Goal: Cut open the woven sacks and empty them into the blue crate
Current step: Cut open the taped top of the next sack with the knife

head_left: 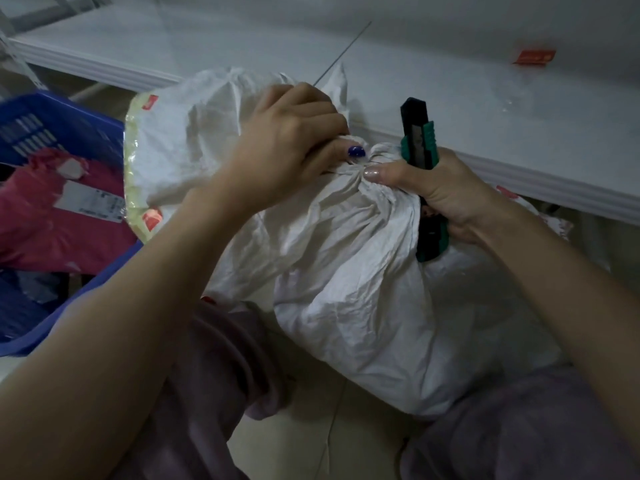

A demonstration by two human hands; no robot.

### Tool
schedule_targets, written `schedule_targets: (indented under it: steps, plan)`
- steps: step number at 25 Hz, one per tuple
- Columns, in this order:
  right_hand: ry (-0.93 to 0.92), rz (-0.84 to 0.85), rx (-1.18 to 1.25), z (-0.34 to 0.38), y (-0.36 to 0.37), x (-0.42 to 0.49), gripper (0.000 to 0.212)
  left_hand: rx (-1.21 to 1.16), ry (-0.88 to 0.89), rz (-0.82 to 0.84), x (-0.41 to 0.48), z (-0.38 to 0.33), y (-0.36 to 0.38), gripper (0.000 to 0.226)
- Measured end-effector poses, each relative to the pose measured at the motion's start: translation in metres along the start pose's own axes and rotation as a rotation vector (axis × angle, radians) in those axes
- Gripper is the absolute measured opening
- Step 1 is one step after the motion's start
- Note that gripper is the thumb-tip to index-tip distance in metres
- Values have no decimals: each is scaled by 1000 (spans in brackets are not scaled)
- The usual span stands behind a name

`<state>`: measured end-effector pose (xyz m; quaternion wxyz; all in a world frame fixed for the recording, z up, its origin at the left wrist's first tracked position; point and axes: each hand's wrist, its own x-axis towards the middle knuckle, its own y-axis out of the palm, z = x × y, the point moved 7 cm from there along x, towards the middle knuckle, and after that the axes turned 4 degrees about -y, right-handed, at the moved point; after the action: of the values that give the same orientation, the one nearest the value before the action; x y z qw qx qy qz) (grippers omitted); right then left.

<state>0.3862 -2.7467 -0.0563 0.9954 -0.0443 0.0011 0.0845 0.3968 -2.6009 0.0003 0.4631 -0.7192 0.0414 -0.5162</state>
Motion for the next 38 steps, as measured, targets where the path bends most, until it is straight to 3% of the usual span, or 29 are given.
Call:
schedule_targets:
  steps: [5, 7, 12, 15, 17, 19, 23, 27, 33, 35, 38]
  plan:
    - [4, -59, -67, 0, 0, 2, 77, -58, -208, -27, 1, 1, 7, 44]
    - [-3, -70, -99, 1, 1, 1, 81, -49, -283, -27, -1, 3, 13, 44]
    - [16, -101, -150, -2, -1, 1, 52, -96, -468, 115, -2, 19, 32, 51]
    - [77, -130, -91, -7, 1, 0, 31, -66, -507, -71, -1, 19, 13, 43]
    - [120, -159, -36, -11, 2, 0, 30, 33, -442, -203, 0, 8, 2, 34]
    - [151, -213, 23, -15, -2, 2, 28, -24, -364, -229, -2, -2, 3, 29]
    - [163, -269, 103, -15, -12, 7, 25, -176, -447, -7, -14, -10, 20, 59]
    - [137, -270, 195, -16, -16, 8, 43, -364, -589, 146, -15, -12, 36, 87]
    - [160, -141, 369, -17, -4, 0, 20, -577, -710, 225, -21, -12, 47, 95]
    - [159, -110, 439, -14, 0, -6, 17, -660, -730, 205, -21, -18, 47, 92]
    - [121, -26, 623, -1, 16, 3, 17, -750, -678, 29, -12, -15, 28, 91]
